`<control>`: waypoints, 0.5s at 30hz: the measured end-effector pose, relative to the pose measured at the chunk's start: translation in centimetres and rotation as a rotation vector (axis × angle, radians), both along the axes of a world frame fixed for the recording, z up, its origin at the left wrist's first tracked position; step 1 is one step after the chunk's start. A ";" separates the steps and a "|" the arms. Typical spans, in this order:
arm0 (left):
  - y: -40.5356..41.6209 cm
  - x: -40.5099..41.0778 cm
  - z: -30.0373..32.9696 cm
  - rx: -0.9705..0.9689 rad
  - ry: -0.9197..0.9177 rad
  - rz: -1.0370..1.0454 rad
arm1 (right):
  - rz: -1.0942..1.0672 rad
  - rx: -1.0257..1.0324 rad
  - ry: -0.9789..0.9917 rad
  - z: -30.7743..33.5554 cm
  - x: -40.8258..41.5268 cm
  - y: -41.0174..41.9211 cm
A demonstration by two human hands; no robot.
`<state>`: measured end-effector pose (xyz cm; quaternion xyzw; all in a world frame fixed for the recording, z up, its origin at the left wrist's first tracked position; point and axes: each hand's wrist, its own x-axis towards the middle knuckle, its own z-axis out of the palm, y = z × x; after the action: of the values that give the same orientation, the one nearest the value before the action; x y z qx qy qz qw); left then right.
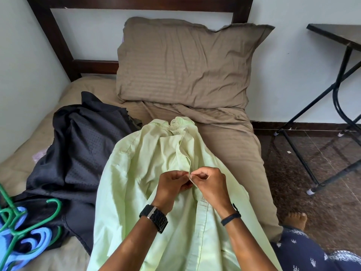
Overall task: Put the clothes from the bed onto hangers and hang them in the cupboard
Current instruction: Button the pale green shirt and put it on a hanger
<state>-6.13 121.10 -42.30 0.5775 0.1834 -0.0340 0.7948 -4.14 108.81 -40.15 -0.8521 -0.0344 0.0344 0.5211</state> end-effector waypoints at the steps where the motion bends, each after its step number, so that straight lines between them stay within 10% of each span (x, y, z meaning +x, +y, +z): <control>1: -0.1 -0.1 0.1 -0.006 -0.004 0.005 | -0.010 0.005 0.005 0.0 0.0 0.0; 15: -0.5 -0.6 0.7 -0.061 -0.057 0.033 | -0.129 -0.012 -0.217 -0.2 -1.8 1.3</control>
<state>-6.74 120.57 -41.56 0.5508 0.1691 -0.0101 0.8173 -5.93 110.08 -40.39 -0.8542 -0.0352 -0.0914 0.5106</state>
